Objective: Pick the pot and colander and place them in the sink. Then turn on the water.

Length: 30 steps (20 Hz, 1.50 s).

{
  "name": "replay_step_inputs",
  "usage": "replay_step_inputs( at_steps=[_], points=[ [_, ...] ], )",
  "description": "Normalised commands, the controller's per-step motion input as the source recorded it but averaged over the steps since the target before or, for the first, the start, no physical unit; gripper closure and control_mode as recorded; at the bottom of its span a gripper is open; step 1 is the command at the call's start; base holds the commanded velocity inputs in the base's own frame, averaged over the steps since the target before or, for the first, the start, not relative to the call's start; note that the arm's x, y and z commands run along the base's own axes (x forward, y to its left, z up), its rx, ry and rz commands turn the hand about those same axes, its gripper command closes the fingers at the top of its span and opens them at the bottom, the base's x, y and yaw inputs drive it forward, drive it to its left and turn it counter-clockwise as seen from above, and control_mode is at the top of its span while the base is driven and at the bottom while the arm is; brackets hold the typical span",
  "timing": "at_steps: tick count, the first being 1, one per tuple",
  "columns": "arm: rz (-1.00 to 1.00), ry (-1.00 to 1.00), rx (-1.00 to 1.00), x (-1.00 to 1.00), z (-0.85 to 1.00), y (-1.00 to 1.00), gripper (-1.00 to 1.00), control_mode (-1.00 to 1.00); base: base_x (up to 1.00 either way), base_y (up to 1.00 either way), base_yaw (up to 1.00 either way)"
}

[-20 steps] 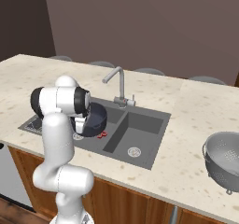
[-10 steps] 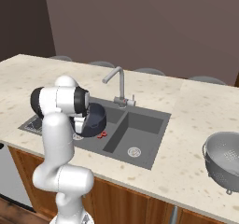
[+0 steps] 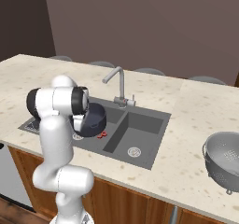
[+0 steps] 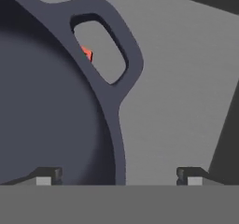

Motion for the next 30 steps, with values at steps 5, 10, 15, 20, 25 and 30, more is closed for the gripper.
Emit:
replay_step_inputs(
  at_steps=[5, 10, 15, 20, 25, 30],
  points=[
    [0.0, -0.03, 0.0, -0.2, 0.57, 0.0, -1.0, -1.0, 0.0, 0.0, 0.0],
    [0.0, -0.03, -0.01, -0.31, 0.6, 0.0, -1.0, -1.0, 0.0, 0.0, 0.0],
    [0.0, -0.06, 0.0, -0.52, 0.68, 0.0, -1.0, -1.0, 0.0, 0.0, 0.0],
    [0.0, -0.14, -0.01, -0.75, 0.82, -0.06, -1.0, -1.0, 0.0, 0.0, 0.0],
    [0.06, -0.15, 0.0, -0.71, 0.64, -0.09, -1.0, -1.0, 0.0, 0.0, 0.0],
    [0.17, -0.11, -0.02, -0.67, 0.39, -0.16, -1.0, -1.0, 0.0, 0.0, 0.0]
  ],
)
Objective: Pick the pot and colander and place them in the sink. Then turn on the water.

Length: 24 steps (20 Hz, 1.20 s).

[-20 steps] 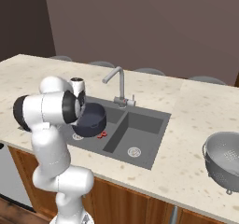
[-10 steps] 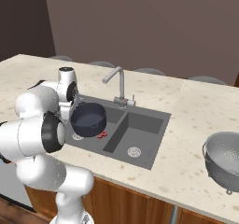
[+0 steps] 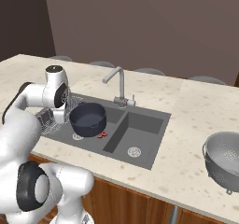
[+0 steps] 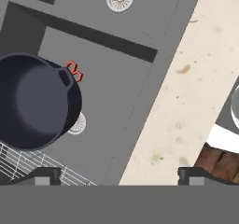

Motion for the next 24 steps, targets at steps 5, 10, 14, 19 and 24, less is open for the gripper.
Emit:
replay_step_inputs(
  at_steps=[5, 10, 14, 19, 24],
  points=[
    [0.22, -0.06, -0.07, -0.68, 0.44, -0.16, -1.0, -1.0, 0.0, 0.0, 0.0],
    [0.23, -0.09, -0.12, -0.57, 0.65, -0.13, -1.0, -1.0, 0.0, 0.0, 0.0],
    [0.23, -0.09, -0.13, -0.48, 0.56, -0.07, -1.0, -1.0, 0.0, 0.0, 0.0],
    [0.23, -0.05, -0.11, -0.32, 0.42, -0.04, -1.0, -1.0, 0.0, 0.0, 0.0],
    [0.03, 0.08, -0.13, 0.06, 0.21, 0.25, -1.0, -1.0, 0.0, 0.0, 0.0]
  ],
)
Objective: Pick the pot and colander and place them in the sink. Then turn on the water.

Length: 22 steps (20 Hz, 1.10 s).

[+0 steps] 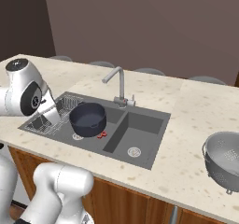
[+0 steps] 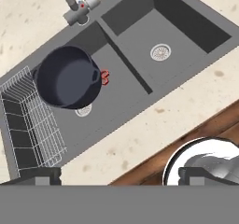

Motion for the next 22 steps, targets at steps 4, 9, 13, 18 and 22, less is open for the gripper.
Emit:
replay_step_inputs(
  at_steps=[4, 9, 13, 18, 22],
  points=[
    [0.0, 0.03, -0.01, 0.0, 0.0, 0.01, -1.0, -1.0, 0.0, 0.0, 0.0],
    [0.0, 0.0, 0.0, -0.02, 0.0, 0.0, -1.0, 1.0, -0.14, -0.01, -0.01],
    [0.0, 0.0, 0.0, 0.0, 0.0, 0.0, -1.0, 1.0, -0.67, -0.28, -0.12],
    [0.0, 0.0, 0.0, 0.0, 0.0, 0.0, -1.0, 1.0, -0.7, -0.28, -0.19],
    [0.0, 0.0, 0.0, 0.0, 0.0, 0.0, -1.0, 1.0, -0.44, -0.38, -0.19]
  ],
)
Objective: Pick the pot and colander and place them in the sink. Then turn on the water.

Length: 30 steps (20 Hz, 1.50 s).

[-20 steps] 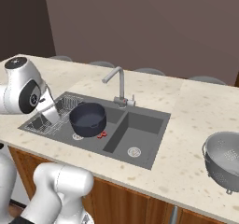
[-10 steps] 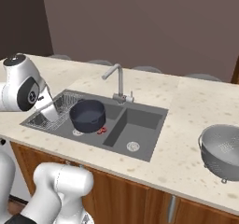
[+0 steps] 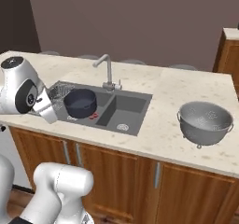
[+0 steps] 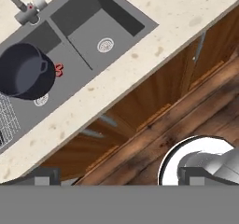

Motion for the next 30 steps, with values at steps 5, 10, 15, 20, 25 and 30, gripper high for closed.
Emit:
replay_step_inputs(
  at_steps=[5, 10, 15, 20, 25, 30],
  points=[
    [0.0, 0.0, 0.0, 0.0, 0.0, 0.0, -1.0, 1.0, -0.23, -0.63, -0.12],
    [0.0, 0.0, 0.0, 0.0, 0.0, 0.0, -1.0, 1.0, -0.01, -0.75, -0.1],
    [0.0, 0.0, 0.0, 0.0, 0.0, 0.0, -1.0, 1.0, 0.0, -0.71, -0.05],
    [0.0, 0.0, 0.0, 0.0, 0.0, 0.0, -1.0, 1.0, 0.12, -0.63, 0.0],
    [0.0, 0.0, 0.0, 0.0, 0.0, 0.0, -1.0, 1.0, 0.56, -0.32, 0.0],
    [0.0, 0.0, 0.0, 0.0, 0.0, 0.0, -1.0, 1.0, 0.81, -0.16, 0.0]
  ],
)
